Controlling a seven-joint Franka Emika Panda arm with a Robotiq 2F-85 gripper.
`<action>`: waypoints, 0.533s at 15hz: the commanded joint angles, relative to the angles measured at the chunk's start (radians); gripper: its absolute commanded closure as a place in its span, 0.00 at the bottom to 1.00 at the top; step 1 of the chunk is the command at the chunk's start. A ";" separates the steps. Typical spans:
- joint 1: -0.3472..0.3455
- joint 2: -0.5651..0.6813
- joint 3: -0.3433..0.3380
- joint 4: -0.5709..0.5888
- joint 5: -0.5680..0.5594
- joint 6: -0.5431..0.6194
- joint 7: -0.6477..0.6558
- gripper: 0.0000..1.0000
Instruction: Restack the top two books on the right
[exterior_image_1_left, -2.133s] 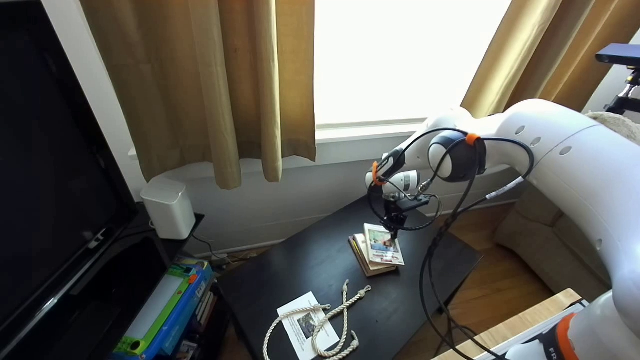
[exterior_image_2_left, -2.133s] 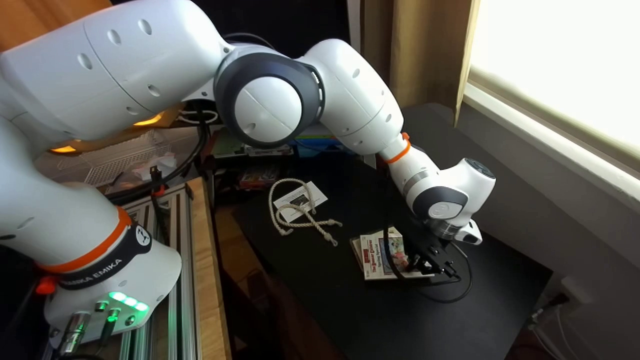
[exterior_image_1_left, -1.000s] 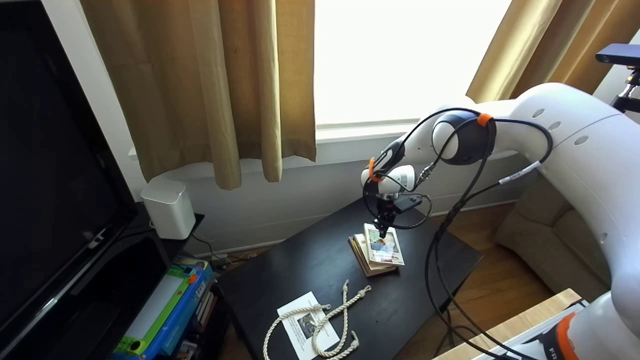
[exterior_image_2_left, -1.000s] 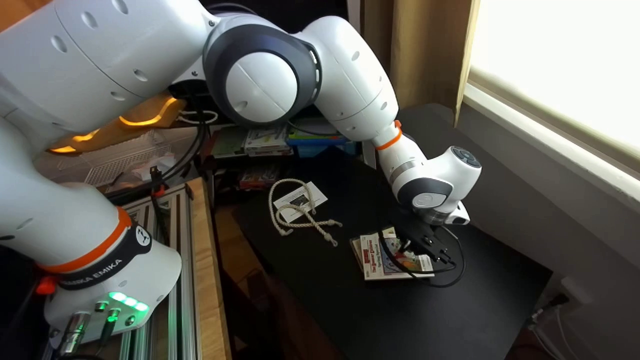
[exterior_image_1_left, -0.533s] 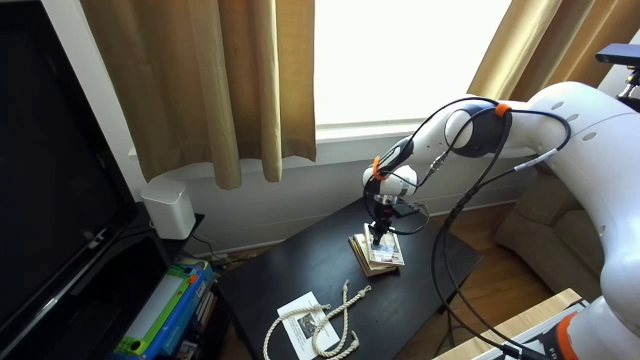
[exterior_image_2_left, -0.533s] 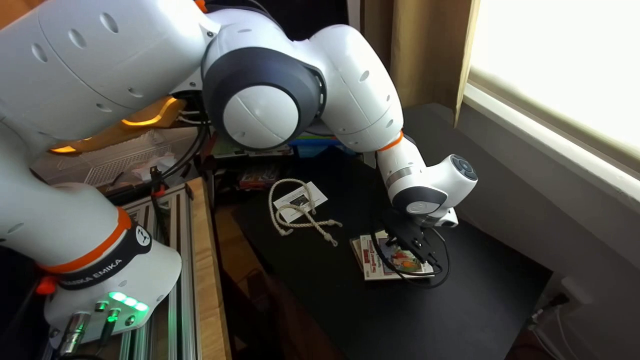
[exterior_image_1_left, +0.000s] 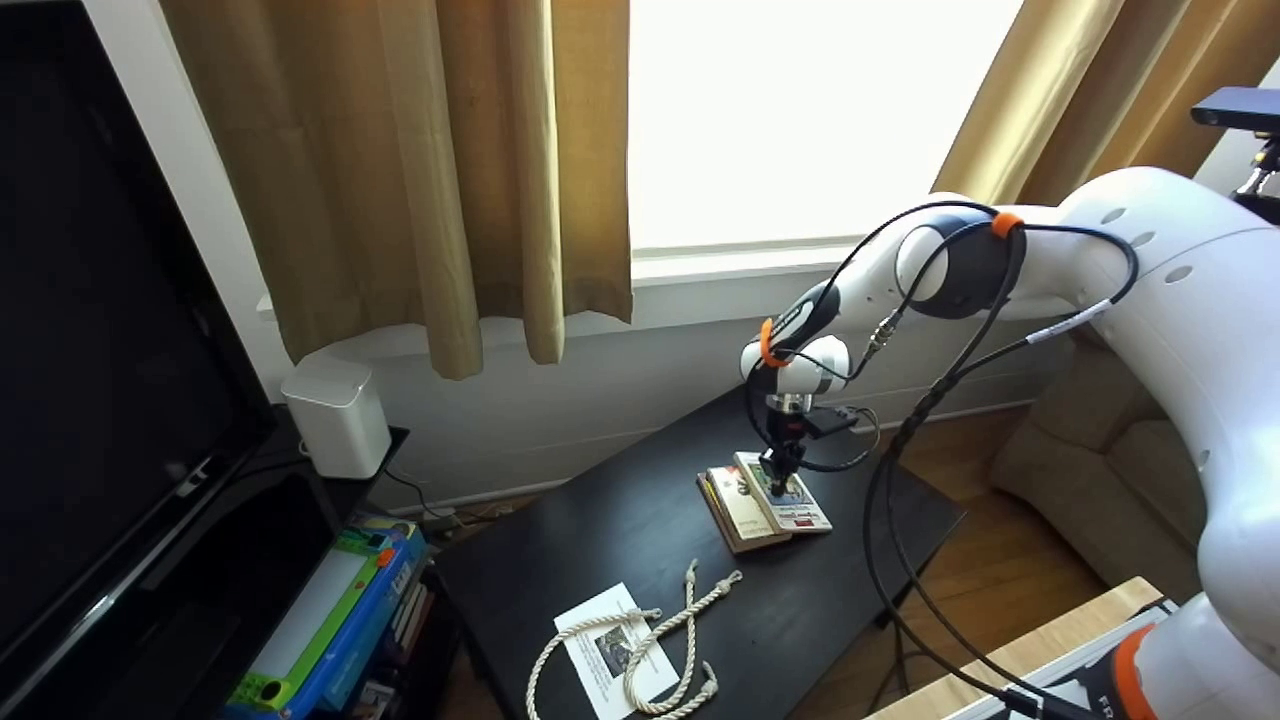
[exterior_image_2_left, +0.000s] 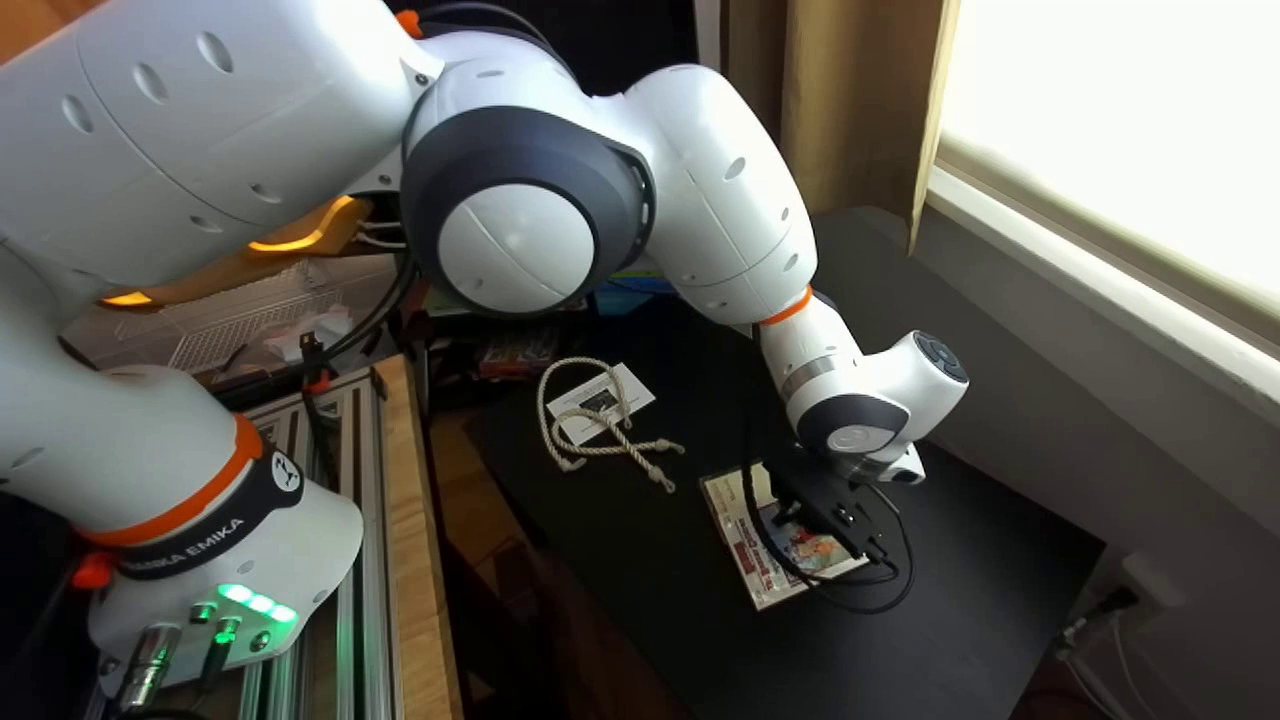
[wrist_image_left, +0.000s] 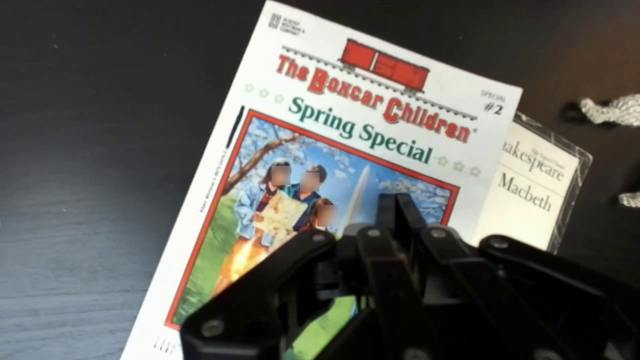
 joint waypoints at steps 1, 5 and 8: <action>-0.004 0.032 -0.024 0.036 -0.062 -0.038 0.041 0.99; -0.008 0.046 -0.044 0.051 -0.093 -0.040 0.060 0.99; -0.039 0.027 0.001 0.029 -0.084 -0.015 0.013 0.99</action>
